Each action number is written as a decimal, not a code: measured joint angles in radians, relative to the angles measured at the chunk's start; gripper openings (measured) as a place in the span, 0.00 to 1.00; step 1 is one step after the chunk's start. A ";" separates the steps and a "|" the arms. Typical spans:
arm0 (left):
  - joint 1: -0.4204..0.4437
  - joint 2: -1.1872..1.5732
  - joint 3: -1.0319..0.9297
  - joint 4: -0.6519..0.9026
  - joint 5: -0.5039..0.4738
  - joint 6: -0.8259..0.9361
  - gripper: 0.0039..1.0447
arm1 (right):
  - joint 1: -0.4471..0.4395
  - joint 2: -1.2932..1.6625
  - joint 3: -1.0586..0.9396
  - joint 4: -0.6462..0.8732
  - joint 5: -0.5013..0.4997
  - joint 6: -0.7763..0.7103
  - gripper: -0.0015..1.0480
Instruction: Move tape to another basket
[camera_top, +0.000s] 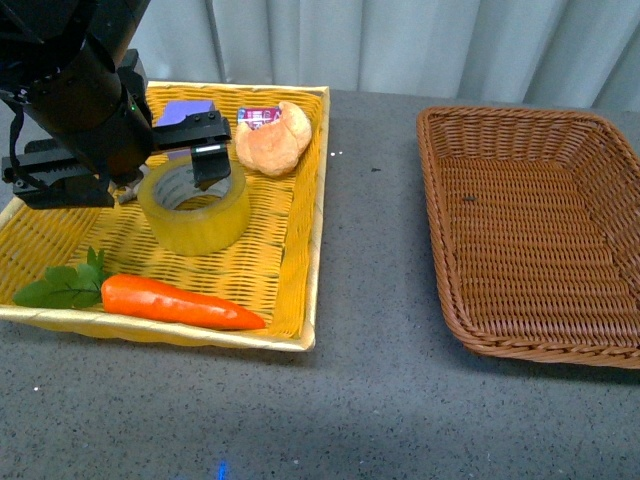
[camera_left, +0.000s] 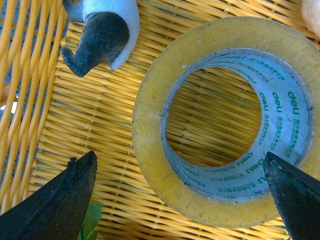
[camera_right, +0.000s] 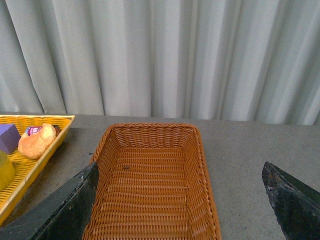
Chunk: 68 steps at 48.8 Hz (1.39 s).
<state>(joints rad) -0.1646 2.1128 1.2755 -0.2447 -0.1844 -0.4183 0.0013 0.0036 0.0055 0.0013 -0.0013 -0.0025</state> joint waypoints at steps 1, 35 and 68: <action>0.000 0.006 0.005 -0.002 -0.005 0.000 0.94 | 0.000 0.000 0.000 0.000 0.000 0.000 0.91; 0.019 0.053 0.051 -0.037 -0.002 -0.072 0.24 | 0.000 0.000 0.000 0.000 0.000 0.000 0.91; -0.126 -0.151 0.156 0.028 0.225 0.352 0.13 | 0.000 0.000 0.000 0.000 0.000 0.000 0.91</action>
<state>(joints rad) -0.2905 1.9617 1.4315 -0.2169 0.0406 -0.0666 0.0013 0.0036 0.0055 0.0013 -0.0017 -0.0025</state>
